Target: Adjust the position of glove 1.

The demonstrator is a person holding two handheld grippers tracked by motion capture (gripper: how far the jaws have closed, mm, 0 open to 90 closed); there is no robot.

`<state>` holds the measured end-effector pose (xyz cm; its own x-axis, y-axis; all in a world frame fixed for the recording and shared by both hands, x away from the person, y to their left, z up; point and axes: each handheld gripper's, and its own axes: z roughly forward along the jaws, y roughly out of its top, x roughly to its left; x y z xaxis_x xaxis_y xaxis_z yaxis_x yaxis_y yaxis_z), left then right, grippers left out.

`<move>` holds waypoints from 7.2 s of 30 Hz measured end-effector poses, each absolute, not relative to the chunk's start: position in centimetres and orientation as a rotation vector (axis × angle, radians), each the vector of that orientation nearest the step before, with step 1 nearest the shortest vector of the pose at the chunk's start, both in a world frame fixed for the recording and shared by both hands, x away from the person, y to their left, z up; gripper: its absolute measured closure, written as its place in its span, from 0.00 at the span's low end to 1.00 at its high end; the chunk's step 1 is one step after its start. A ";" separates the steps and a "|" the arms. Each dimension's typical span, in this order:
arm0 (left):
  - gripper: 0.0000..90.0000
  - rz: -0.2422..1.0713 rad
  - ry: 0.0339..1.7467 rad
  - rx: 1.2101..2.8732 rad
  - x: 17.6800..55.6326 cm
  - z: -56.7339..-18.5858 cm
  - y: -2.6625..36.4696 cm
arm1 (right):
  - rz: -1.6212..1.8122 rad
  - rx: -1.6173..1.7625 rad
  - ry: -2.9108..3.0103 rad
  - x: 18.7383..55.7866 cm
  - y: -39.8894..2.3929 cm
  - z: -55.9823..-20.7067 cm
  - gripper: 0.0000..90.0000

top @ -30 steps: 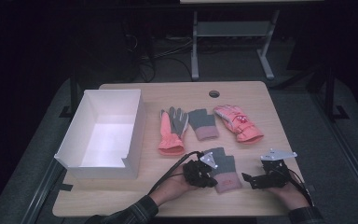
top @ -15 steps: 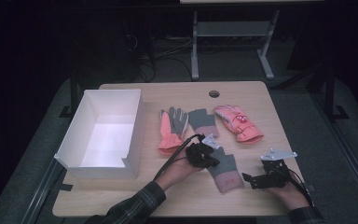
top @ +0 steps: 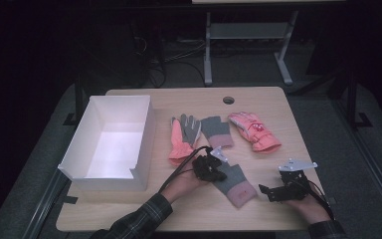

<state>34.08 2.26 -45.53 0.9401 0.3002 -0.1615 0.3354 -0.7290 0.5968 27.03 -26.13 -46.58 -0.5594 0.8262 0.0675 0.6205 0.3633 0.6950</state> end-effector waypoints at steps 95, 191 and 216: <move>0.16 0.083 0.532 2.325 29.4 -45.3 12.2 | 0.966 1.393 2.303 45.9 -11.7 -46.5 0.96; 0.16 0.082 0.544 2.343 29.6 -45.7 12.6 | 1.170 0.961 2.721 30.0 -15.8 -44.9 0.94; 1.00 0.011 0.578 2.289 28.5 -44.6 10.6 | 1.095 1.018 2.631 28.7 -22.0 -45.3 1.00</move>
